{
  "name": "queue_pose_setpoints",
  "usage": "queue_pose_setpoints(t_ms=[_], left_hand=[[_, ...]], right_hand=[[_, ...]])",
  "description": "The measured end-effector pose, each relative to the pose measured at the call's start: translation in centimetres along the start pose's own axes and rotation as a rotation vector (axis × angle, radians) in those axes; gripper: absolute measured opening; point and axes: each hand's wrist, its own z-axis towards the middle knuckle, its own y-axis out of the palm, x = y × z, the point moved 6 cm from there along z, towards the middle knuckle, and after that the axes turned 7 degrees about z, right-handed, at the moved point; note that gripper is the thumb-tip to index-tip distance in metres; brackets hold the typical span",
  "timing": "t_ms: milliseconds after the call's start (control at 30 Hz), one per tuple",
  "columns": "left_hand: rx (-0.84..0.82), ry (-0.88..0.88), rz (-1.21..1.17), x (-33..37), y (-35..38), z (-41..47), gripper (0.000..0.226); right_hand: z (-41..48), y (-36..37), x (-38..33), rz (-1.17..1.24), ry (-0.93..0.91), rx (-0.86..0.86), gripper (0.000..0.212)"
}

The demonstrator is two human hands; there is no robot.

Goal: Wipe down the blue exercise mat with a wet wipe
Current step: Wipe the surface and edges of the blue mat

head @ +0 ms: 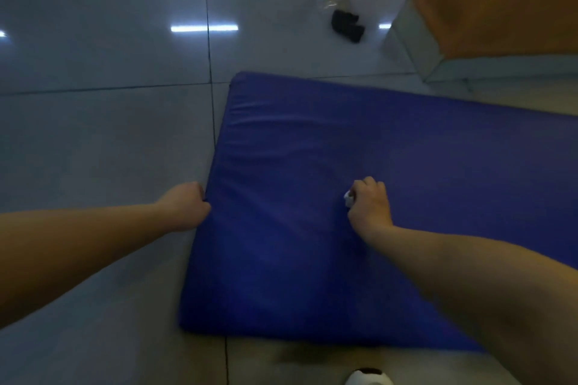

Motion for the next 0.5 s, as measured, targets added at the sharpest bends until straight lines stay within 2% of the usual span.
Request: queue_pose_setpoints(t_ms=[33,100,300,400,500], left_hand=[[-0.001,-0.005,0.002,-0.3,0.0,0.0,0.02],[-0.022,-0.016,-0.018,-1.2,0.3,0.2,0.022],[-0.053,0.013,-0.089,-1.6,1.5,-0.3,0.03],[-0.076,0.009,-0.066,-1.4,1.6,-0.4,0.034],[-0.095,0.011,-0.091,-1.5,1.5,-0.4,0.038]], right_hand=[[-0.3,0.4,-1.2,0.028,0.048,0.025,0.01],[-1.1,2.5,-5.5,0.082,0.024,0.008,0.008],[-4.2,9.6,-20.4,0.242,-0.352,-0.215,0.016],[-4.6,11.0,-21.7,0.191,-0.536,-0.293,0.022],[-4.2,9.7,-18.6,0.073,-0.651,-0.312,0.028]])
